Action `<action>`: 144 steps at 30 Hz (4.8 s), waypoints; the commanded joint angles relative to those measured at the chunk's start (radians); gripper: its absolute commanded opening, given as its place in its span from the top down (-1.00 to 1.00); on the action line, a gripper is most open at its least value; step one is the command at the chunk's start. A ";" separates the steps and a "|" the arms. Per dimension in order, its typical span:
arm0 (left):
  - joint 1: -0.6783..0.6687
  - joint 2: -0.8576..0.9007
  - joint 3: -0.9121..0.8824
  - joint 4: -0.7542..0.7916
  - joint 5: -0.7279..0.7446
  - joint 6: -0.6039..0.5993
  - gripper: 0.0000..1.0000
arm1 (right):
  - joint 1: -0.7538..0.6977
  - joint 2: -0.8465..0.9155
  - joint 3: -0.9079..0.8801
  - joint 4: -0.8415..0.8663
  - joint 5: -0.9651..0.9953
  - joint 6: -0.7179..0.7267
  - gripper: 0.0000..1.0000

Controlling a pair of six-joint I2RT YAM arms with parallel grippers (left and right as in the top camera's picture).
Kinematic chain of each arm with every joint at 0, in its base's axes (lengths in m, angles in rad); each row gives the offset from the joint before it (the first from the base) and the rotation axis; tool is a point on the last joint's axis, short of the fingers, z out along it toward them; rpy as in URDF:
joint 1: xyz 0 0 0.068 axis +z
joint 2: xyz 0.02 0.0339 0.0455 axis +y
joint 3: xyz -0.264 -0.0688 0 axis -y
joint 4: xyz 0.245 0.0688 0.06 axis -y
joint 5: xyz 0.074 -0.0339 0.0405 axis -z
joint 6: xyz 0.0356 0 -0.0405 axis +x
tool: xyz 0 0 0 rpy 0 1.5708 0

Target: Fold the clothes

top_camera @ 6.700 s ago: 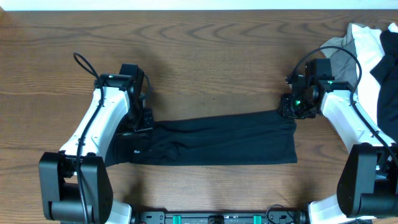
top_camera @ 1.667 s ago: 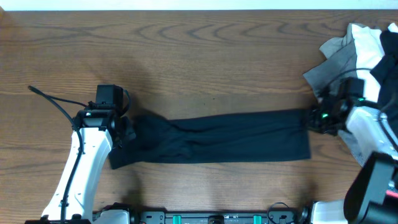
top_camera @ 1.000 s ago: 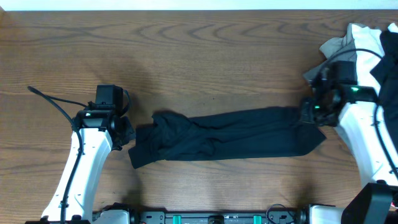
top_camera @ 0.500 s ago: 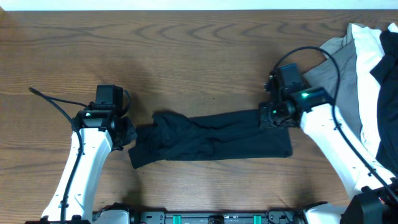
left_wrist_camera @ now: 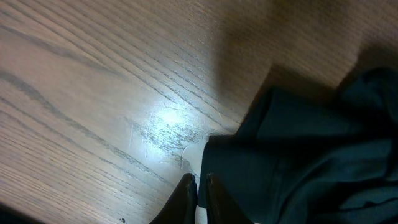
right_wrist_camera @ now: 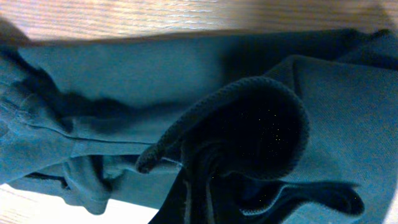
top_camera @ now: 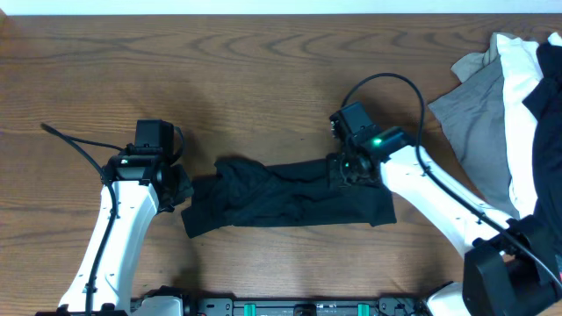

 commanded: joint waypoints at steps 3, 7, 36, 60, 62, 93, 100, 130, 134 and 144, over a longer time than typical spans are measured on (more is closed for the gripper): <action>0.003 -0.006 0.012 -0.004 -0.001 -0.001 0.81 | 0.061 0.027 0.020 0.045 -0.010 0.029 0.65; 0.003 -0.006 0.008 -0.004 -0.001 0.002 0.81 | 0.080 0.027 0.020 0.069 -0.030 -0.019 0.54; 0.003 -0.006 0.009 -0.015 -0.002 0.025 0.81 | 0.007 -0.029 0.115 -0.161 0.193 -0.076 0.22; 0.003 -0.006 0.008 -0.015 -0.002 0.025 0.80 | -0.032 -0.029 0.090 -0.154 0.188 -0.064 0.16; 0.003 -0.006 0.008 -0.015 -0.002 0.025 0.81 | -0.052 -0.029 0.073 -0.148 0.188 -0.058 0.16; 0.003 -0.006 0.009 -0.018 -0.002 0.025 0.81 | -0.083 -0.029 -0.159 -0.001 0.074 -0.061 0.97; 0.003 -0.006 0.008 -0.018 -0.002 0.025 0.81 | -0.036 -0.029 -0.158 0.077 -0.241 -0.372 0.97; 0.003 -0.006 0.008 -0.022 -0.001 0.025 0.80 | 0.086 -0.057 -0.139 0.161 -0.052 -0.331 0.18; 0.003 -0.006 0.008 -0.023 -0.001 0.025 0.80 | 0.088 -0.055 -0.139 0.211 0.013 -0.283 0.22; 0.003 -0.006 0.008 -0.025 -0.001 0.025 0.80 | 0.089 -0.003 -0.139 0.254 0.061 -0.251 0.24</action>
